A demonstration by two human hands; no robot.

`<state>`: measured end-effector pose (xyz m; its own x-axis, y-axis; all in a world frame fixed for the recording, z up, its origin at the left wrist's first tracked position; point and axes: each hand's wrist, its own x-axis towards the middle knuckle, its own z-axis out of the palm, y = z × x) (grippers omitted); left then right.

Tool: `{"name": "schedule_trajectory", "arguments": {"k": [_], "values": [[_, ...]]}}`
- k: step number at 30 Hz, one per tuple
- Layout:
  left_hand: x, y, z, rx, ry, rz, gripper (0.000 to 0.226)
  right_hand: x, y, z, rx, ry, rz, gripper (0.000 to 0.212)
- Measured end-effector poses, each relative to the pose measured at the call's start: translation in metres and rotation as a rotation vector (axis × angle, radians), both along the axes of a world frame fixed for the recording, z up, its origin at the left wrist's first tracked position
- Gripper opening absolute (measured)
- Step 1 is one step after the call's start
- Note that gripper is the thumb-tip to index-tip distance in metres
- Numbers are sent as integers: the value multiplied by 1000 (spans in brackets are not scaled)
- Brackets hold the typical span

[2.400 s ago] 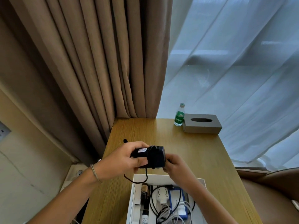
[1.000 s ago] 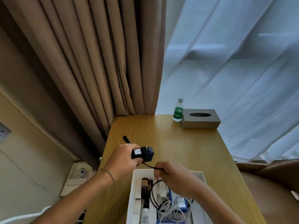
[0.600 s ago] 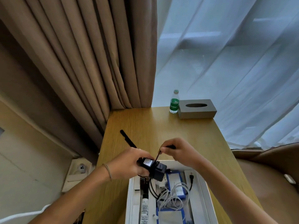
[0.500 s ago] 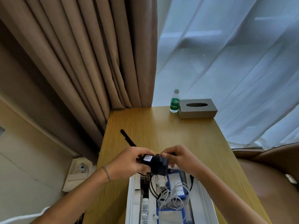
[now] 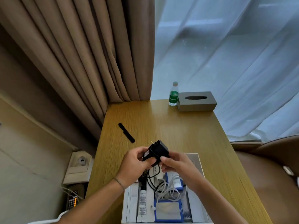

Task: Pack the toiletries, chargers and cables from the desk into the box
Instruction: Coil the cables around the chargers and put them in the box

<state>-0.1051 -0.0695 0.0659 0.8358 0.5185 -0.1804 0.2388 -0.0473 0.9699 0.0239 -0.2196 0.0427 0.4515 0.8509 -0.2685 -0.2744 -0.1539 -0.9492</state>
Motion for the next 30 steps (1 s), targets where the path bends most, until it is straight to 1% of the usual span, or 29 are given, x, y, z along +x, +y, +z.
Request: {"name": "schedule_trajectory", "arguments": {"k": [2, 4, 6, 7, 10, 12, 13, 16, 19, 21, 24, 26, 28, 30], "values": [[-1, -4, -5, -30, 32, -5, 24, -2, 0, -5, -35, -66, -54, 22], [-5, -4, -10, -41, 53, -83, 28, -4, 0, -12, -53, -110, -100, 18], [-11, 3, -17, 49, 78, -141, 34, -5, -2, -21, -88, -94, -139, 22], [-16, 8, -22, 110, 103, -119, 35, -4, -5, -27, -119, -66, -156, 25], [-32, 24, -38, 331, 158, 73, 28, 0, -6, -45, -253, -12, -137, 32], [-38, 29, -46, 466, 196, 140, 29, 3, 1, -55, -375, -48, -92, 37], [-40, 31, -50, 497, 212, 151, 31, 4, 6, -59, -438, -80, -61, 38], [-44, 33, -59, 504, 221, 166, 33, 5, 25, -75, -601, -215, 51, 43], [-48, 34, -64, 483, 212, 184, 36, 2, 42, -89, -696, -333, 99, 43], [-52, 35, -66, 471, 208, 198, 37, -1, 50, -93, -713, -413, 81, 36], [-58, 39, -68, 469, 209, 212, 34, -7, 56, -94, -735, -589, 75, 29], [-61, 43, -68, 473, 210, 217, 33, -10, 56, -94, -753, -643, 49, 27], [-63, 49, -69, 476, 204, 226, 33, -13, 56, -92, -766, -713, 48, 29], [-65, 54, -69, 482, 202, 220, 31, -14, 56, -87, -807, -826, 79, 37]]}}
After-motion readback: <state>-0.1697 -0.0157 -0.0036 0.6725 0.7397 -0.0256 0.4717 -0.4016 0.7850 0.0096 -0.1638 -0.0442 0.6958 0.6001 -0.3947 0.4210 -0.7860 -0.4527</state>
